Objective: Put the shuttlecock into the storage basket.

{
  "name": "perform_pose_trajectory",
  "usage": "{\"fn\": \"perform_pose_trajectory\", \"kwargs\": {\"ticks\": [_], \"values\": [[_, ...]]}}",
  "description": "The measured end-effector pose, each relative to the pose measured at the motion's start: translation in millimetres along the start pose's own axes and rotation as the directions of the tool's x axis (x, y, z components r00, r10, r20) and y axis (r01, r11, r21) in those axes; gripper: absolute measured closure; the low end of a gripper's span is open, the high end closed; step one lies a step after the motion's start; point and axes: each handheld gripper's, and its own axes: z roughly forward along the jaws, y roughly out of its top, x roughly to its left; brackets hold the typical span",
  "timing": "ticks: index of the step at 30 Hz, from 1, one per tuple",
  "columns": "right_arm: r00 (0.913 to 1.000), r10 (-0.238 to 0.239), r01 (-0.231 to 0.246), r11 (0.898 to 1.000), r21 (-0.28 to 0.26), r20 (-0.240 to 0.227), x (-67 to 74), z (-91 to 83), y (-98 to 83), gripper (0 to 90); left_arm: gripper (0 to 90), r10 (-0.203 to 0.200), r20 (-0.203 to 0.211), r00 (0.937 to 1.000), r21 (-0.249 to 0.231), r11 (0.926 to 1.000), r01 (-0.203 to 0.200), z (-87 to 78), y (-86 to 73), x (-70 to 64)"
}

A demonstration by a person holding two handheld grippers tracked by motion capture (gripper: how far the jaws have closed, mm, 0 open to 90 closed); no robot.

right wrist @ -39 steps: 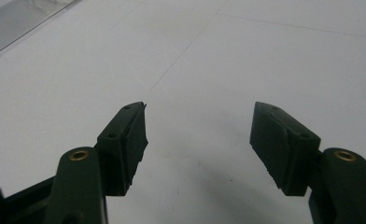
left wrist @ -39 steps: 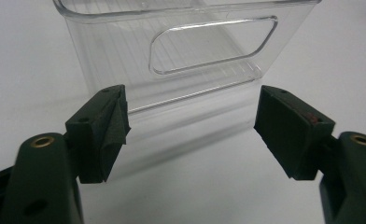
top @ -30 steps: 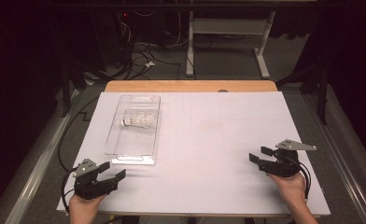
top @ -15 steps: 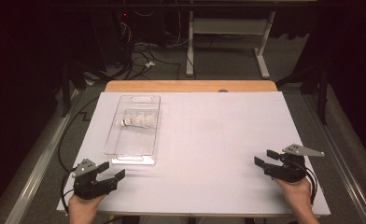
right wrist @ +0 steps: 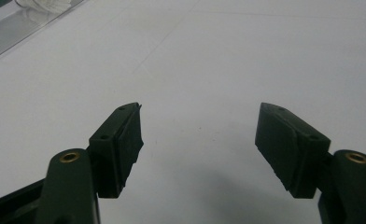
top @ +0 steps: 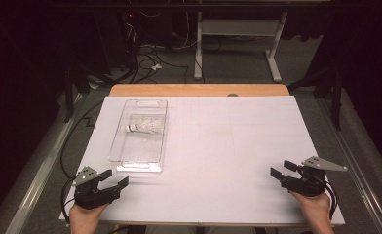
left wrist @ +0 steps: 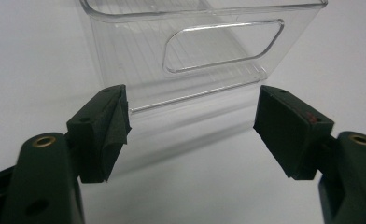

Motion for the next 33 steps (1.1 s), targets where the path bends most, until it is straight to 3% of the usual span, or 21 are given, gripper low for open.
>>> {"fn": "perform_pose_trajectory", "kwargs": {"ticks": [10,33], "values": [[0.9994,0.033,-0.033,0.999,-0.007,0.011,-3.4,-3.2,-6.0,30.7,27.7,-0.001,0.006,1.0,-0.003,1.0,0.001,-0.6,-0.1,0.4],[0.9987,0.051,-0.051,0.999,-0.014,0.003,-7.3,-0.5,-7.2,27.7,27.7,-0.007,0.022,0.9997,0.003,1.0,0.007,0.1,0.7,2.8]]}}
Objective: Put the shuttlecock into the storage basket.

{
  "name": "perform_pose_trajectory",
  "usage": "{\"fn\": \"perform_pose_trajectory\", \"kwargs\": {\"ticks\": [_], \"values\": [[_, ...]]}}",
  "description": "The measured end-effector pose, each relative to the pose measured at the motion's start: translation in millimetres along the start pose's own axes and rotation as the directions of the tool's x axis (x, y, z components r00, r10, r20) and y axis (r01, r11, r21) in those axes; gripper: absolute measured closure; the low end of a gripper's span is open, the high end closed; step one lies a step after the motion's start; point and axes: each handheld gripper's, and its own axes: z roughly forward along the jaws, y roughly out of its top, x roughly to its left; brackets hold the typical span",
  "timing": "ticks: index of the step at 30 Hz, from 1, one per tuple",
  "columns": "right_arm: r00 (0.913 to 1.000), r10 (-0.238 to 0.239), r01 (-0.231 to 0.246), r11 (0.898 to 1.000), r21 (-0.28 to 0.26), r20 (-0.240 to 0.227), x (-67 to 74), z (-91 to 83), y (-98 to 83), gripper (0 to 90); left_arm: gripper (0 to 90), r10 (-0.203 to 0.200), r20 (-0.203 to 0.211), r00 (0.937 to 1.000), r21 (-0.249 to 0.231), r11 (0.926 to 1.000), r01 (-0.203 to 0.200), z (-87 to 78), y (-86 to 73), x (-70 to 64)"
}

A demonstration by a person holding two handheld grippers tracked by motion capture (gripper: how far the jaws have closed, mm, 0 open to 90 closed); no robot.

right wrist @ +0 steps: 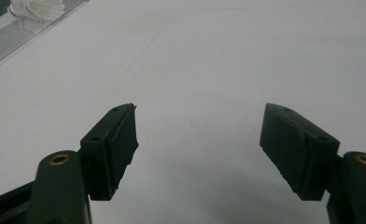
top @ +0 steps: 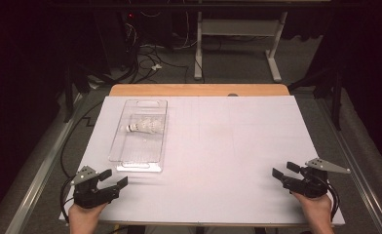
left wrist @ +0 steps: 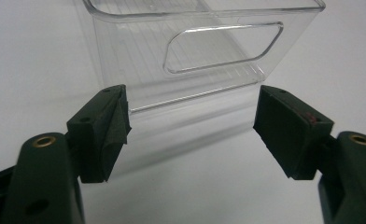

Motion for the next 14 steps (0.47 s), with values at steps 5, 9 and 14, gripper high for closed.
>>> {"fn": "perform_pose_trajectory", "kwargs": {"ticks": [5,9,14], "values": [[1.0,0.002,-0.002,1.0,-0.004,0.001,-0.7,-0.3,-0.1,27.5,27.7,-0.002,0.001,1.0,0.002,1.0,0.002,0.7,0.2,0.0],[1.0,0.001,-0.001,1.0,-0.004,0.002,-0.6,0.2,0.0,27.4,27.7,0.0,0.001,1.0,0.004,1.0,0.0,0.7,0.2,-0.2],[1.0,-0.004,0.004,1.0,-0.006,0.003,0.4,-0.1,0.1,27.4,27.7,0.004,0.0,1.0,0.002,1.0,-0.004,0.1,0.0,-0.7]]}}
